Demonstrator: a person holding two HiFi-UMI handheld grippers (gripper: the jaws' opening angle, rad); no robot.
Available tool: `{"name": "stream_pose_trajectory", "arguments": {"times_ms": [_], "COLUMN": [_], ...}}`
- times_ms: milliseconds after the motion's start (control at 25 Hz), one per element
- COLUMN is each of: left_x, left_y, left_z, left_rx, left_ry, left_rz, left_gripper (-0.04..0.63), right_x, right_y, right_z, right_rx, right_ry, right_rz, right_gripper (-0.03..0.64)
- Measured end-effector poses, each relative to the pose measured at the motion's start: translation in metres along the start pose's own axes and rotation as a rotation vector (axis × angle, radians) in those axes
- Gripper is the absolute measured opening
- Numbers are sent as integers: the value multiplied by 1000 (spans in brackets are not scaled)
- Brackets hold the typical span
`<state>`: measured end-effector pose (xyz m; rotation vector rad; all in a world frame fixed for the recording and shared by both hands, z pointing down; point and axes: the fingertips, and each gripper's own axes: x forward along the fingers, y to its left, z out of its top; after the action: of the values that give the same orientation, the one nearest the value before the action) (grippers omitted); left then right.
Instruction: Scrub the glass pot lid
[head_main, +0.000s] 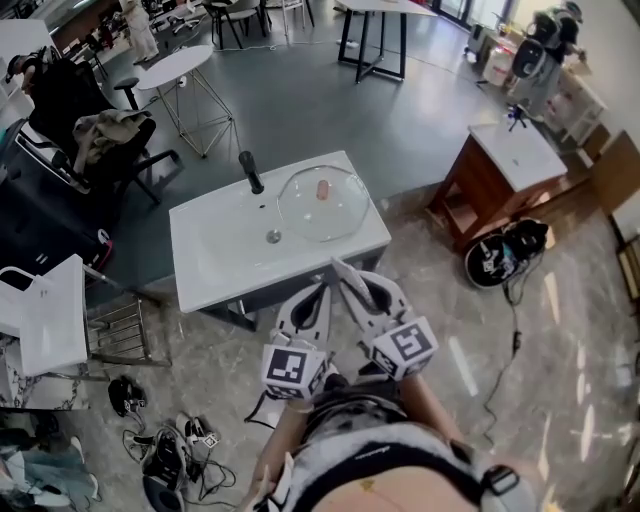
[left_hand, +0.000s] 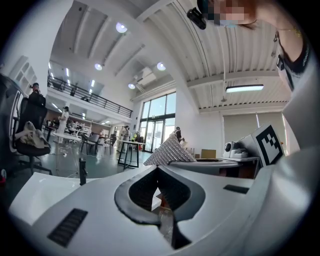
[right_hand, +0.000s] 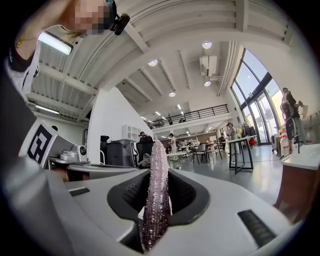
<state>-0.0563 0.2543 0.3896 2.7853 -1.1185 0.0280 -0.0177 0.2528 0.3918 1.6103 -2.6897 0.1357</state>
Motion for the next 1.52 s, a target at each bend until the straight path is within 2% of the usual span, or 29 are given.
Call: {"name": "stream_pose_trajectory", "arguments": {"times_ms": [320,680,1160,1520], "left_x": [0,24,134,201], "left_y": [12,52,94,110], "left_z": [-2,-4,6,15], "left_rx": [-29,-49,-24,-16], "left_ry": [8,31,84,78], "left_rz": [10,74,82,109], "left_gripper": [-9,-9,-9,-9], "right_x": [9,58,130,162], "right_y": [-5,-16,-110,-174], "right_z": [-6,-12,3,11], "right_rx": [2,27,48,46], "right_ry": [34,59,48,38], "right_rz": [-14,50,71,87], "right_gripper": [84,84,84,84]}}
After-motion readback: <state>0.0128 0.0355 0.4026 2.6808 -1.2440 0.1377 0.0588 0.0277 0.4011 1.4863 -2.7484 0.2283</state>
